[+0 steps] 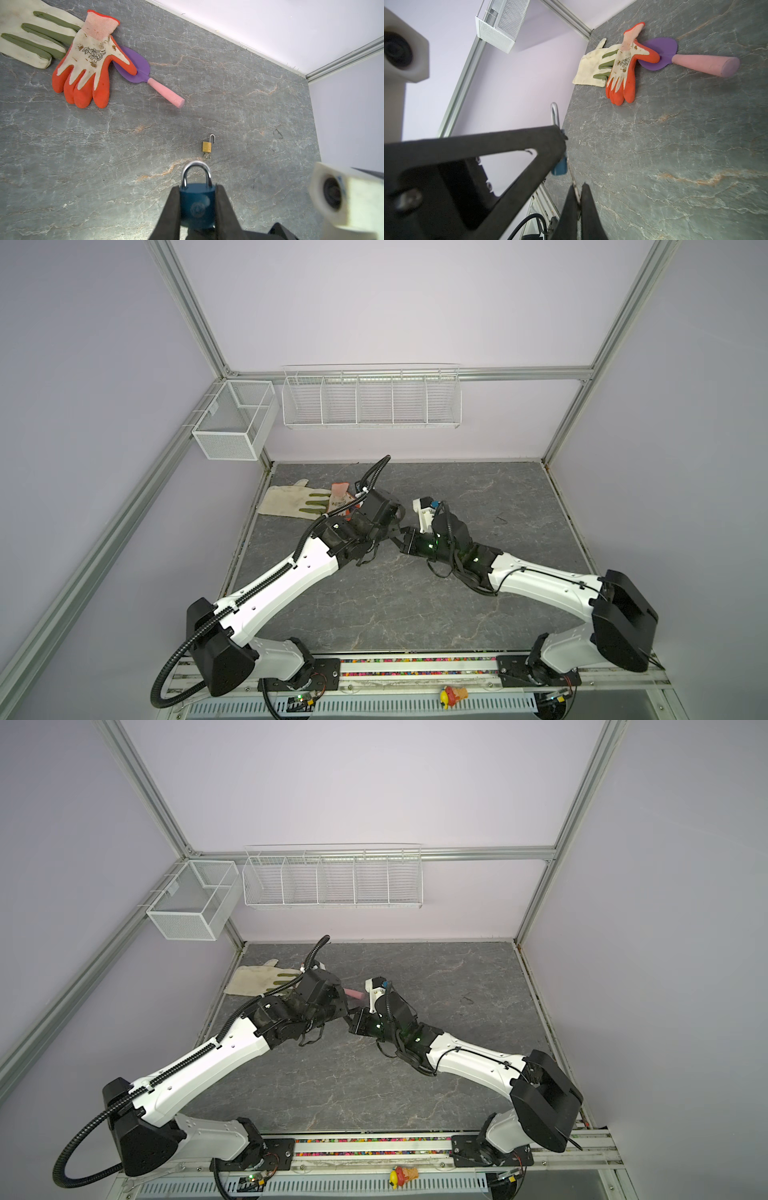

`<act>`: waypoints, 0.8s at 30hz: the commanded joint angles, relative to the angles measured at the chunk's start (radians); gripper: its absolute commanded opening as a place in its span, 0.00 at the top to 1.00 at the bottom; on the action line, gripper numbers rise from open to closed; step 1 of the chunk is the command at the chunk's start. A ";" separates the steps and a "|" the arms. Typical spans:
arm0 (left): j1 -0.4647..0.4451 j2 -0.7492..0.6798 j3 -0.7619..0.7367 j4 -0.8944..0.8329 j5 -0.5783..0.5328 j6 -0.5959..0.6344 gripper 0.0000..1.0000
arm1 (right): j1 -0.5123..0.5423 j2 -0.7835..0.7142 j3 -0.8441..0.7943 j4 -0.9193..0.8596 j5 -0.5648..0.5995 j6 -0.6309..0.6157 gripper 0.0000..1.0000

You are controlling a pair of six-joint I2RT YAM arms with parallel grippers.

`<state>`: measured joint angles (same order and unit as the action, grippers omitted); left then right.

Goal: Unlock with the key

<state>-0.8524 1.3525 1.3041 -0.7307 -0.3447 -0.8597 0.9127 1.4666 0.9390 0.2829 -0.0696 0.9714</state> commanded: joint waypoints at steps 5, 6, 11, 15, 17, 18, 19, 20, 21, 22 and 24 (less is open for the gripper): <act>-0.006 -0.014 0.016 0.023 -0.038 -0.002 1.00 | 0.014 0.017 0.001 0.036 -0.026 0.038 0.94; -0.006 -0.016 0.019 0.018 -0.051 -0.001 1.00 | 0.017 0.020 0.004 0.031 -0.028 0.037 0.94; -0.006 -0.017 0.014 0.022 -0.064 -0.002 1.00 | 0.023 0.011 0.010 0.043 -0.024 0.028 0.94; -0.005 -0.007 0.012 0.015 -0.055 -0.005 1.00 | 0.021 -0.003 0.024 0.004 -0.007 0.005 0.94; -0.006 -0.010 0.009 0.018 -0.047 -0.004 1.00 | 0.014 0.001 0.029 -0.015 -0.005 0.011 0.94; -0.006 -0.011 0.006 0.021 -0.042 -0.005 1.00 | 0.011 0.003 0.020 0.004 -0.006 0.018 0.94; -0.006 -0.011 0.003 0.022 -0.041 -0.004 1.00 | 0.011 0.003 0.014 0.019 -0.007 0.022 0.94; -0.006 -0.011 -0.001 0.022 -0.040 -0.005 1.00 | 0.010 0.002 0.012 0.028 -0.007 0.023 0.94; -0.006 -0.010 -0.004 0.021 -0.041 -0.006 1.00 | 0.009 0.004 0.016 0.027 -0.010 0.021 0.94; -0.007 -0.009 -0.007 0.019 -0.041 -0.006 1.00 | 0.009 0.005 0.020 0.027 -0.011 0.020 0.94; -0.006 -0.006 -0.008 0.020 -0.032 -0.008 1.00 | 0.009 0.011 0.025 0.021 -0.014 0.021 0.94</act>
<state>-0.8524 1.3521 1.3033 -0.7151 -0.3740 -0.8597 0.9291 1.4757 0.9463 0.2806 -0.0830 0.9844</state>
